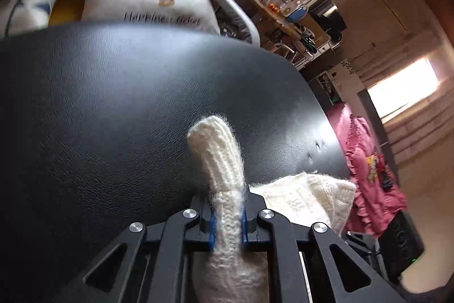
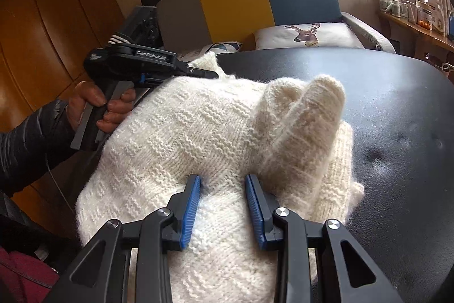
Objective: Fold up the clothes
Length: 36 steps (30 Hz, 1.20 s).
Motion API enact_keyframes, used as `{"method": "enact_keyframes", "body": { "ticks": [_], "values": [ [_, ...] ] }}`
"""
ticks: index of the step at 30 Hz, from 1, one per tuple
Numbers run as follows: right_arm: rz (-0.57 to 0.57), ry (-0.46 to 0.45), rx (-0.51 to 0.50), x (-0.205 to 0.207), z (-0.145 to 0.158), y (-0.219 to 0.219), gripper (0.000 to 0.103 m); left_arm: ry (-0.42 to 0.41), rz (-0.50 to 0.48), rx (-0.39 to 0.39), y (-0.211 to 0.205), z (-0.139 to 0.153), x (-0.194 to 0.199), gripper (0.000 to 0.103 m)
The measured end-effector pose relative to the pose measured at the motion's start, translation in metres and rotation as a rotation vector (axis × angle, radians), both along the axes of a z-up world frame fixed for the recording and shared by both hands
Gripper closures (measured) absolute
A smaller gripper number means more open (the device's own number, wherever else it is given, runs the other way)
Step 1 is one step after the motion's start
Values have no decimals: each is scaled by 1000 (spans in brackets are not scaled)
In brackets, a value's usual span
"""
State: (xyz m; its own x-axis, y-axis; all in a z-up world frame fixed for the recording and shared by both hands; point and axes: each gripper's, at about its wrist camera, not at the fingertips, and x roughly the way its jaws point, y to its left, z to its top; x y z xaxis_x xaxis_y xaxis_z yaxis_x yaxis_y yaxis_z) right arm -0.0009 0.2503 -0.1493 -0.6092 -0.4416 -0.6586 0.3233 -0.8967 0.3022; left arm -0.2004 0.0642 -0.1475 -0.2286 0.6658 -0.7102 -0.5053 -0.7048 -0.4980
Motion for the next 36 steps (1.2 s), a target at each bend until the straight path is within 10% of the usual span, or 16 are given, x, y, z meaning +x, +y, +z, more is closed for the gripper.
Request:
{"method": "enact_keyframes", "body": {
  "ticks": [5,11,21,27,34,36],
  "values": [
    [3,-4,12,-6,0,-3,70,244,20,-412,29,-26,9,90],
    [-4,-16,34,-5,2,-6,70,157,103,-375,13,-16,1,67],
    [37,-109,-25,-37,42,1,70,171,161,103,-69,37,106,55],
    [243,-121,-38,-117,88,-56,70,176,-13,110,-34,23,159,53],
    [440,-395,273,-184,4,-145,71,216,-49,66,-23,11,174,52],
    [433,-379,206,-191,-14,-141,71,271,-46,12,-17,8,181,52]
  ]
}}
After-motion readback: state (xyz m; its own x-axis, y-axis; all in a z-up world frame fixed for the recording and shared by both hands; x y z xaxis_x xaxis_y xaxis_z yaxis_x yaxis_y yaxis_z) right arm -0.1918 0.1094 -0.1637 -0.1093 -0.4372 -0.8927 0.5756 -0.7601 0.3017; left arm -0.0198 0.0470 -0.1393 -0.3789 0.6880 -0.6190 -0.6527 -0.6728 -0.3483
